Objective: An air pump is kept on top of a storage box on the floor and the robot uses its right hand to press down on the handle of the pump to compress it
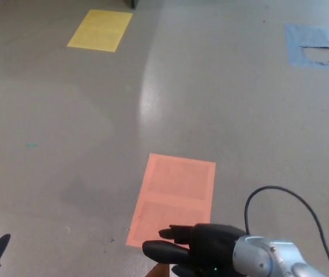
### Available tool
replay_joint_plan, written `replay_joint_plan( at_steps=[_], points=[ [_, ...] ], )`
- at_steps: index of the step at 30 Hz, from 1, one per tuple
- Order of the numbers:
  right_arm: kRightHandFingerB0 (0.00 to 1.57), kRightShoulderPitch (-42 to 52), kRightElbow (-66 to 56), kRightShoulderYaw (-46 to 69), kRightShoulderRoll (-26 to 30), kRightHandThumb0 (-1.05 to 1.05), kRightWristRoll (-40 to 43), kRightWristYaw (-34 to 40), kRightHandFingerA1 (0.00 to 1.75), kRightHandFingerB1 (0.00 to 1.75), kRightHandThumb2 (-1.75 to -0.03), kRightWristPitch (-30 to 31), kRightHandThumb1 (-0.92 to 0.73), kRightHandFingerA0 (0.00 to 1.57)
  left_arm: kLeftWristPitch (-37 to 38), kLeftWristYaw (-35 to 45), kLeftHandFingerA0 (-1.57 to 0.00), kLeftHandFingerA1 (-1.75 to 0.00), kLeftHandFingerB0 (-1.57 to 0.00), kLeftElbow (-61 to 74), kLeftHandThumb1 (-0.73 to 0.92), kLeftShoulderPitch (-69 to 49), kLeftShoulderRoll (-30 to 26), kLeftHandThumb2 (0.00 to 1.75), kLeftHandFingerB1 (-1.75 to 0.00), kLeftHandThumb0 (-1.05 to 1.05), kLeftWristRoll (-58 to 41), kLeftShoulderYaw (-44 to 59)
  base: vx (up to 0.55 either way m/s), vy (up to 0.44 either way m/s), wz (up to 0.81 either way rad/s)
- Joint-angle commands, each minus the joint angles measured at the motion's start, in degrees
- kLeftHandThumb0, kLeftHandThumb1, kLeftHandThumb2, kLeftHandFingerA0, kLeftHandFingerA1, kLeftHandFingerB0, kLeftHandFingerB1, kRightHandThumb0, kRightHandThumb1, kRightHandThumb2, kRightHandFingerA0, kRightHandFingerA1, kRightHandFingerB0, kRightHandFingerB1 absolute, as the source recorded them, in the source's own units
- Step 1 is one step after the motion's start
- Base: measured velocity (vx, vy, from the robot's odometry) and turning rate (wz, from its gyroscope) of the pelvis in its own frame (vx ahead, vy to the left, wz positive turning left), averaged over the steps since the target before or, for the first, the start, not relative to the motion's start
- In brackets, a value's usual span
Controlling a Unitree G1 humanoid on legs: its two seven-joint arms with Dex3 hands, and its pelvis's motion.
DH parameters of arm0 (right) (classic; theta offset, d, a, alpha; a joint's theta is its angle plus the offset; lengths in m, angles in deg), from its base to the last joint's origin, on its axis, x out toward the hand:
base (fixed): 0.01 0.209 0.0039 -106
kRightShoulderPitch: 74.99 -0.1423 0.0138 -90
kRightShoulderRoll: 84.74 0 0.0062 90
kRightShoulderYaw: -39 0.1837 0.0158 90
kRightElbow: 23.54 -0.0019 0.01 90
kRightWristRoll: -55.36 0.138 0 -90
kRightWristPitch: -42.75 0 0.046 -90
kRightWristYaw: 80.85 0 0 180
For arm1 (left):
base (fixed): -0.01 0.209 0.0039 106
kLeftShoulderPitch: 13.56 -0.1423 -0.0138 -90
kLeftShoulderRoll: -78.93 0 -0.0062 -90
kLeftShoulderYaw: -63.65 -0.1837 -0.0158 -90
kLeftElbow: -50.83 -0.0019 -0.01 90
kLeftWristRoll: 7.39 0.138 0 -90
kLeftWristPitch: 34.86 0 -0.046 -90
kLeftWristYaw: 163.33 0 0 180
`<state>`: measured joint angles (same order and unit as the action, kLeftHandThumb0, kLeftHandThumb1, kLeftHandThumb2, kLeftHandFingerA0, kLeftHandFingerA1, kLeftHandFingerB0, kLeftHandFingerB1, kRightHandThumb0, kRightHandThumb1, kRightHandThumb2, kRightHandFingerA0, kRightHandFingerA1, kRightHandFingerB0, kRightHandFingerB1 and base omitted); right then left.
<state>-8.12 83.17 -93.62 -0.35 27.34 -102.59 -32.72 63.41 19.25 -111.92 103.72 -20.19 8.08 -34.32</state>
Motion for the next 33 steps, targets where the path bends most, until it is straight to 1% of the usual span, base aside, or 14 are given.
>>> replay_joint_plan(
  at_steps=[1,2,3,5,6,11,15,22,27,28,29,30,31,33],
  points=[
    [0.0,-2.6,29.2,-0.5,-8.2,-0.92,-2.2,10.4,0.12,0.11,-1.16,-4.6,-0.82,0.0,1.9,1.2,-0.11,-0.31,-0.07,0.0,0.92,-1.3,-1.8,0.7,-0.2,-0.74,-0.4,0.9,0.0,0.0,0.0],
    [0.0,-3.0,31.9,-0.2,-9.2,-0.92,-2.1,11.3,0.12,0.11,-1.16,-4.9,-0.82,0.0,1.8,1.3,-0.07,-0.42,-0.08,0.0,0.8,-1.3,-1.9,1.09,-0.22,-0.8,-0.1,0.6,0.0,0.0,0.0],
    [0.0,-3.3,33.8,0.0,-9.8,-0.93,-2.1,11.9,0.11,0.1,-1.16,-5.1,-0.82,0.0,1.9,1.3,-0.12,-0.31,-0.06,0.0,0.92,-1.4,-1.9,0.7,-0.2,-0.73,-0.2,0.7,0.0,0.0,0.0],
    [0.0,-3.9,37.2,0.4,-11.1,-0.92,-2.0,12.8,0.11,0.1,-1.16,-5.3,-0.82,0.0,2.1,1.3,-0.12,-0.32,-0.06,0.0,0.92,-1.4,-1.8,0.7,-0.2,-0.74,-0.4,0.8,0.0,0.0,0.0],
    [0.0,-4.2,38.9,0.4,-11.7,-0.92,-2.0,13.2,0.1,0.1,-1.16,-5.2,-0.82,0.0,2.2,1.2,-0.05,-0.45,0.0,0.0,0.76,-1.5,-1.8,1.09,-0.28,-0.71,-0.5,1.0,0.0,0.0,0.0],
    [0.0,-5.1,45.2,0.6,-13.9,-0.9,-2.1,14.6,0.11,0.11,-1.14,-5.8,-0.81,0.0,2.2,1.3,-0.14,-0.48,0.0,0.1,0.76,-1.5,-1.6,1.07,-0.28,-0.75,-0.8,1.2,0.0,0.0,0.0],
    [0.0,-4.5,49.4,1.0,-15.7,-0.86,-2.1,15.9,0.14,0.14,-1.12,-6.1,-0.78,0.0,2.9,1.3,-0.05,-0.44,0.0,0.1,0.76,-2.6,-1.6,1.1,-0.28,-0.72,-0.3,0.7,0.0,0.0,0.0],
    [0.0,-3.7,53.7,1.0,-17.1,-0.86,-2.9,17.5,0.13,0.14,-1.12,-6.8,-0.79,0.0,3.9,1.2,-0.15,-0.49,0.0,0.4,0.76,-4.3,-1.4,1.08,-0.28,-0.75,-0.4,0.7,0.0,0.0,0.0],
    [0.0,-3.6,56.4,0.4,-18.1,-0.86,-3.8,18.4,0.12,0.12,-1.11,-7.2,-0.79,0.0,4.2,1.5,-0.12,-0.47,0.0,0.8,0.76,-5.2,-1.2,1.07,-0.27,-0.76,-0.6,0.8,0.0,0.0,0.0],
    [0.0,-3.6,57.2,0.4,-18.5,-0.86,-4.0,19.1,0.13,0.13,-1.1,-7.5,-0.78,0.0,3.9,1.6,-0.04,-0.44,-0.03,0.9,0.75,-5.2,-1.3,1.09,-0.28,-0.7,-0.1,0.4,0.0,0.0,0.0],
    [0.0,-3.5,57.8,0.6,-18.7,-0.86,-4.1,19.8,0.13,0.14,-1.1,-8.0,-0.77,0.0,3.4,1.9,-0.03,-0.4,-0.11,1.0,0.79,-5.0,-1.2,1.08,-0.23,-0.8,0.2,0.1,0.0,0.0,0.0],
    [0.0,-3.6,58.2,0.8,-18.8,-0.86,-4.1,20.1,0.13,0.14,-1.1,-8.3,-0.77,0.0,3.2,1.9,-0.03,-0.4,-0.11,1.0,0.79,-5.0,-1.1,1.08,-0.23,-0.8,0.2,0.1,0.0,0.0,0.0],
    [0.0,-3.5,58.5,0.7,-18.9,-0.86,-4.3,20.7,0.14,0.14,-1.1,-8.6,-0.76,0.0,3.7,2.0,-0.11,-0.31,-0.07,1.1,0.92,-5.0,-1.0,0.69,-0.21,-0.71,-0.1,0.4,0.0,0.0,0.0],
    [0.0,-3.6,59.0,0.8,-19.1,-0.86,-4.6,21.1,0.13,0.14,-1.1,-8.9,-0.76,0.0,4.0,1.9,-0.12,-0.31,-0.07,1.2,0.92,-5.0,-1.0,0.69,-0.21,-0.71,0.0,0.3,0.0,0.0,0.0]
  ],
)
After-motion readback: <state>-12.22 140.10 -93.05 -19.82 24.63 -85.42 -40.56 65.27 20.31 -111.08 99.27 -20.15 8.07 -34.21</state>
